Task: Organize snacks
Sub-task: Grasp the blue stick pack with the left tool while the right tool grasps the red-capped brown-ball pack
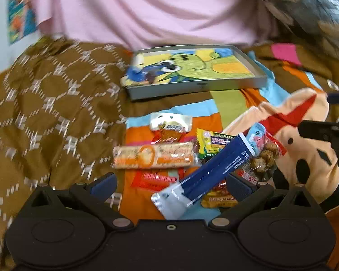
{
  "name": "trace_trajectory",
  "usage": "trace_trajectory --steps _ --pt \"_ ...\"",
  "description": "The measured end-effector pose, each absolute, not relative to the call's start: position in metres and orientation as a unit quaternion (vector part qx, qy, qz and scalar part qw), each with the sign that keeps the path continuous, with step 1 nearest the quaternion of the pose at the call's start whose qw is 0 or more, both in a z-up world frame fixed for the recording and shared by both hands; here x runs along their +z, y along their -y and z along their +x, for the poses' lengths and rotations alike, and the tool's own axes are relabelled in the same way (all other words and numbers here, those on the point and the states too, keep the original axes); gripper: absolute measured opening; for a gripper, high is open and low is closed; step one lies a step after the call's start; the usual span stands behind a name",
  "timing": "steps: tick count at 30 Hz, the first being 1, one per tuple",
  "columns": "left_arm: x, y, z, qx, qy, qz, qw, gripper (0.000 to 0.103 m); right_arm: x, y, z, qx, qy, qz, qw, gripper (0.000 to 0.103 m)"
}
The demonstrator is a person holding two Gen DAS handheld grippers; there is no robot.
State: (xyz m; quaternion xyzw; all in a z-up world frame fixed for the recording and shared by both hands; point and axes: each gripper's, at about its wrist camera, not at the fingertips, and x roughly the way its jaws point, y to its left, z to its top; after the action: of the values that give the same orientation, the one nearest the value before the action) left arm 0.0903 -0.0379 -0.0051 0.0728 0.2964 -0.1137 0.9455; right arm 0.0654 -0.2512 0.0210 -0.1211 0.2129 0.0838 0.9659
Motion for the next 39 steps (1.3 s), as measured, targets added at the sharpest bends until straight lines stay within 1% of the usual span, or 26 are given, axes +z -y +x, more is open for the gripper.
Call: trace_trajectory --steps 5,9,13,18,24,26,27,29,33,34,35,37,39 --pt "-0.014 0.065 0.100 -0.165 -0.282 0.162 0.931 0.102 0.005 0.257 0.080 0.101 -0.226 -0.169 0.954 0.103" --pt "-0.026 0.084 0.106 -0.200 -0.275 0.226 0.913 0.102 -0.003 0.263 0.084 0.105 -0.241 -0.172 0.950 0.103" --pt "-0.036 0.092 0.119 -0.217 -0.286 0.253 0.898 0.102 -0.009 0.272 0.090 0.104 -0.262 -0.146 0.948 0.103" --pt "-0.040 0.093 0.133 -0.229 -0.305 0.273 0.883 0.098 -0.020 0.280 0.105 0.123 -0.307 -0.109 0.938 0.103" --pt "-0.045 0.103 0.131 -0.267 -0.301 0.329 0.854 0.094 -0.023 0.287 0.115 0.162 -0.344 -0.036 0.924 0.103" --pt "-0.047 0.107 0.130 -0.278 -0.300 0.350 0.843 0.087 -0.024 0.291 0.118 0.172 -0.358 -0.005 0.917 0.103" --pt "-0.048 0.108 0.129 -0.280 -0.300 0.359 0.838 0.085 -0.024 0.293 0.119 0.176 -0.364 0.008 0.914 0.103" --pt "-0.049 0.109 0.130 -0.281 -0.298 0.372 0.833 0.079 -0.025 0.295 0.122 0.182 -0.374 0.030 0.909 0.103" --pt "-0.049 0.108 0.136 -0.278 -0.300 0.374 0.832 0.075 -0.029 0.297 0.126 0.187 -0.386 0.058 0.902 0.103" --pt "-0.049 0.107 0.137 -0.272 -0.300 0.374 0.834 0.069 -0.030 0.296 0.127 0.188 -0.389 0.064 0.900 0.103" --pt "-0.050 0.108 0.137 -0.263 -0.298 0.378 0.836 0.067 -0.031 0.297 0.128 0.187 -0.393 0.069 0.898 0.102" --pt "-0.052 0.107 0.137 -0.253 -0.295 0.378 0.840 0.065 -0.034 0.297 0.128 0.179 -0.396 0.086 0.897 0.099" --pt "-0.055 0.107 0.135 -0.251 -0.296 0.373 0.843 0.058 -0.039 0.298 0.131 0.171 -0.406 0.111 0.891 0.095"
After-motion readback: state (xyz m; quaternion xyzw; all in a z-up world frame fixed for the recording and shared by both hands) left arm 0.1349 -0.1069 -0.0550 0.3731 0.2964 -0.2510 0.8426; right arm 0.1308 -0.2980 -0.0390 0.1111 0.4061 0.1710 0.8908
